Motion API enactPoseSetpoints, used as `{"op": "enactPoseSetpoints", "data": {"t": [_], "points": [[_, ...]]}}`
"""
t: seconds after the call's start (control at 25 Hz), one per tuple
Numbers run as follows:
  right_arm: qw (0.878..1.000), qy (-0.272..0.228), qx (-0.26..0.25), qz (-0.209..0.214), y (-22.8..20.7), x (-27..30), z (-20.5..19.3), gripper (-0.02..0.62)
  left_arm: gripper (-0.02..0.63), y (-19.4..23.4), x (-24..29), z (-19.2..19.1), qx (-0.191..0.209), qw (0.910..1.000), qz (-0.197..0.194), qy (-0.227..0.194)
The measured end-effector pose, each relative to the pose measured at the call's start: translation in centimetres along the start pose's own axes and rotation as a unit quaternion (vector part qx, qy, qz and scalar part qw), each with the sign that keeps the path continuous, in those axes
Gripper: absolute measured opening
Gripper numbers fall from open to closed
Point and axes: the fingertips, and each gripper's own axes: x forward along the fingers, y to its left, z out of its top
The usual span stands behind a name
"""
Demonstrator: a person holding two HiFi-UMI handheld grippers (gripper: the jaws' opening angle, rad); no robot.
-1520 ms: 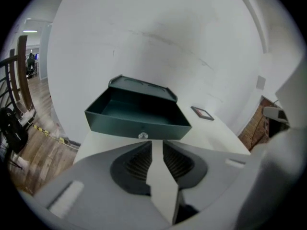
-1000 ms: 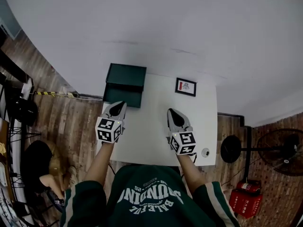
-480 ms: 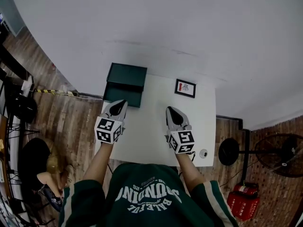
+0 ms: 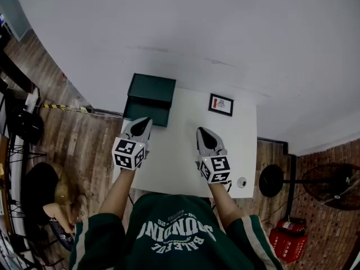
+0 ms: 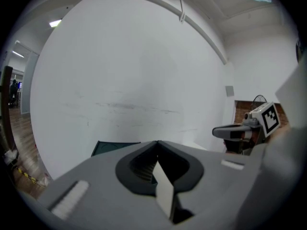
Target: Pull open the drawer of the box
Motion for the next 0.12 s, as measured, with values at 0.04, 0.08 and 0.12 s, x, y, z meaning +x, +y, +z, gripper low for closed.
{"op": "enactPoseSetpoints", "data": {"t": [0.04, 0.08, 0.12], "points": [[1.000, 0.000, -0.001, 0.001, 0.13, -0.08, -0.01, 0.002, 0.052, 0.01, -0.10, -0.05, 0.000, 1.0000, 0.000, 0.000], [1.000, 0.000, -0.002, 0.001, 0.25, -0.15, -0.01, 0.002, 0.054, 0.03, -0.20, -0.11, 0.001, 1.0000, 0.001, 0.001], [1.000, 0.000, -0.003, 0.002, 0.36, -0.23, -0.01, 0.002, 0.052, 0.06, -0.31, -0.17, 0.002, 1.0000, 0.001, 0.002]]}}
